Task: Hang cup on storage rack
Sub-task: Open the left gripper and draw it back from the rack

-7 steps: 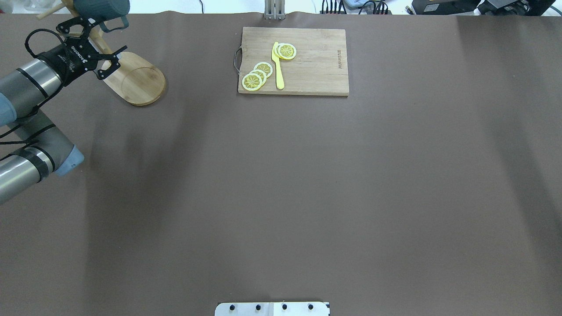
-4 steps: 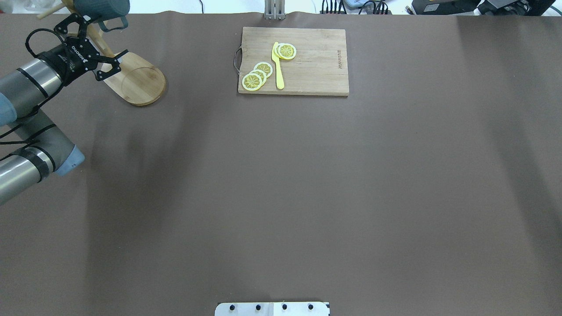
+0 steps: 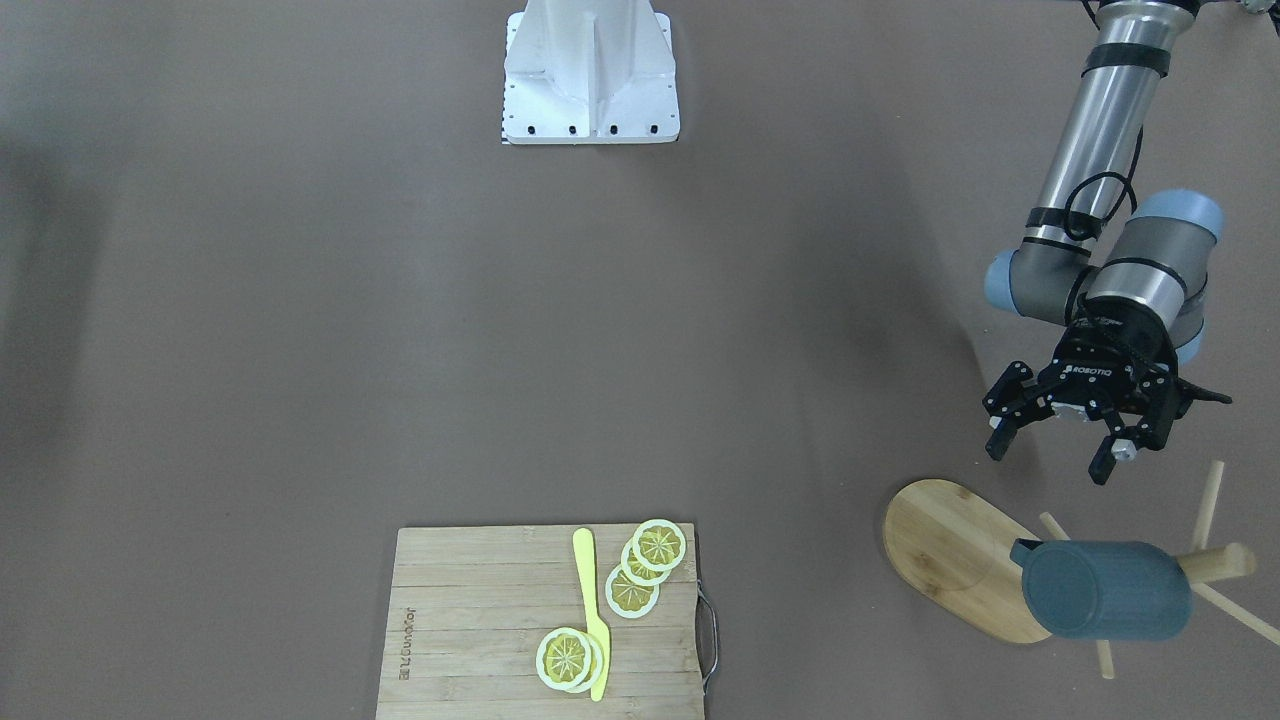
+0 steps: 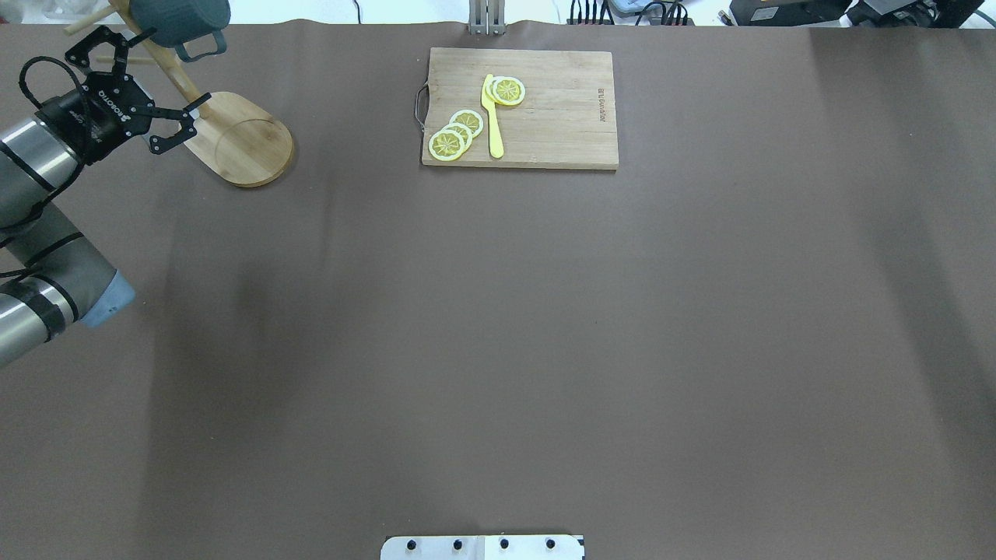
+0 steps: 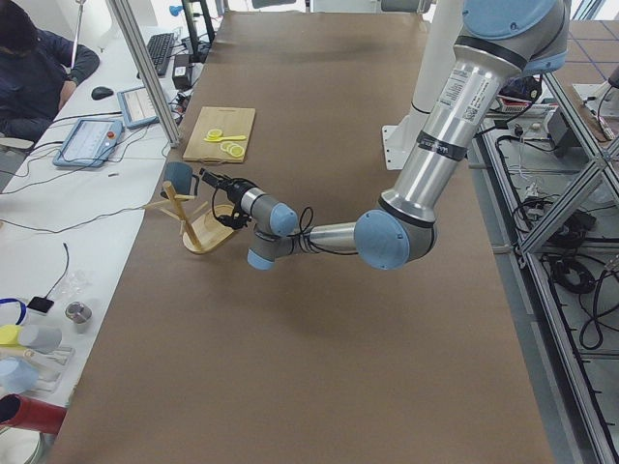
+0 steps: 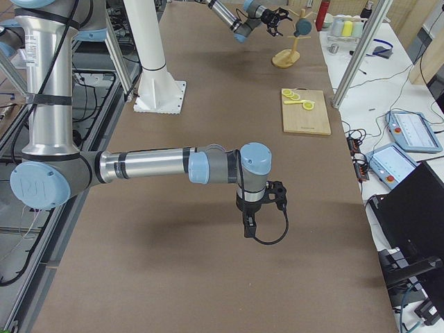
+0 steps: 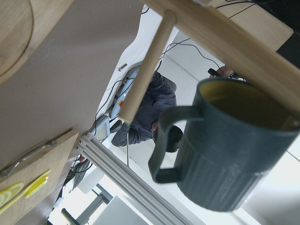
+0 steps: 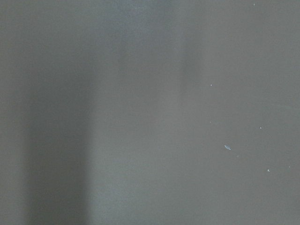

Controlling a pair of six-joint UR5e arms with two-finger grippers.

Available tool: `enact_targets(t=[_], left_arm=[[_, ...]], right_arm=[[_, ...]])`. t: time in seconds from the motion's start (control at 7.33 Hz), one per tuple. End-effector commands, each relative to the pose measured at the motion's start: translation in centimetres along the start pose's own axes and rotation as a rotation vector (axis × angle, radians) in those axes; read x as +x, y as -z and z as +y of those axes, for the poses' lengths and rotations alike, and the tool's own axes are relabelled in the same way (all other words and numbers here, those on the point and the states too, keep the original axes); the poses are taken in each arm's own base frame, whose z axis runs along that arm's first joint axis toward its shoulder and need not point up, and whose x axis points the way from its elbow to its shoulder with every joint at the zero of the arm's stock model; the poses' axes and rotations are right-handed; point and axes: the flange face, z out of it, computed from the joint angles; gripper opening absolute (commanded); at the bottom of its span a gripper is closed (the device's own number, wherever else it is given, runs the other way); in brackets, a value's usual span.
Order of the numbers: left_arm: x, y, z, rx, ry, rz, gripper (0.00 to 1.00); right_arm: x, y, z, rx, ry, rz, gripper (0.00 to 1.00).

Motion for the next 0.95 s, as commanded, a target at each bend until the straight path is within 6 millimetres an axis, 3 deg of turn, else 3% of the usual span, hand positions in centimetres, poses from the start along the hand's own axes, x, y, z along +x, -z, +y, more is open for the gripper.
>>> enact_targets(t=[0.0, 0.27, 0.55, 0.82], left_arm=[[0.6, 0.8, 2.7, -0.066, -0.124, 0.013, 0.99], [1.1, 1.5, 4.6, -0.104, -0.233, 0.027, 0.99], [-0.9, 2.2, 5.1, -0.150, -0.496, -0.052, 0.99], [-1.7, 3.8, 5.1, -0.191, -0.793, -0.076, 0.99]], right_arm=[[0.0, 0.0, 0.0, 0.000, 0.000, 0.000, 1.00], [0.0, 0.0, 0.0, -0.001, -0.001, 0.000, 1.00], [-0.1, 0.1, 0.0, 0.002, 0.000, -0.001, 1.00], [0.0, 0.0, 0.0, 0.000, -0.001, 0.000, 1.00]])
